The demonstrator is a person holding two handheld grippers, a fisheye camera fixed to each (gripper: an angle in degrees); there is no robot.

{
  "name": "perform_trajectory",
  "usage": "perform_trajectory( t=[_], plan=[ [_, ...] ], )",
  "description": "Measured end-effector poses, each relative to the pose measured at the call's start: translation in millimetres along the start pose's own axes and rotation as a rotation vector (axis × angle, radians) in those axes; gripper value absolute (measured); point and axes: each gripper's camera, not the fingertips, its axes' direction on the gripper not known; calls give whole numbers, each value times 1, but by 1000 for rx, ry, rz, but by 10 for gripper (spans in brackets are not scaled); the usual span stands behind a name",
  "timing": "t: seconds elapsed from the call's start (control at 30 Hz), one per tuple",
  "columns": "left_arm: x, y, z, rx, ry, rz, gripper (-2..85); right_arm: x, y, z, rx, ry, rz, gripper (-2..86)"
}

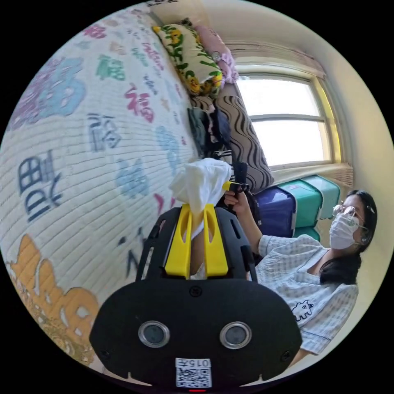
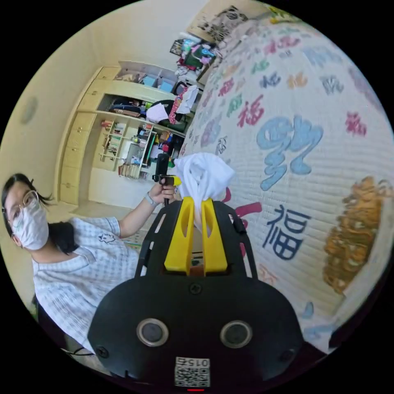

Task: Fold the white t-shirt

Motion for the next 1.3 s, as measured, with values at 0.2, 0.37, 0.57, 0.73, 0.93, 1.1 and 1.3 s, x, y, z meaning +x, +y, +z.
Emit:
perform_trajectory(
  t=[0.2,0.37,0.57,0.73,0.93,1.1,1.3],
  plan=[
    [89,-56,104,26,192,124,37,-83,29,-113,29,256,-74,21],
    [135,-89,207,32,316,84,32,-103,47,-216,-10,355,30,25],
    [113,-104,295,20,184,-65,33,-33,59,-253,27,397,289,32],
    [84,-85,308,59,141,-148,36,50,74,-213,57,369,500,44],
    [89,-47,299,75,116,-120,39,71,102,-174,189,253,518,57],
    [96,10,273,101,99,-100,30,38,126,-159,338,460,592,10],
    [125,134,182,185,-38,150,-2,-56,108,-78,358,712,268,-4]
  ],
)
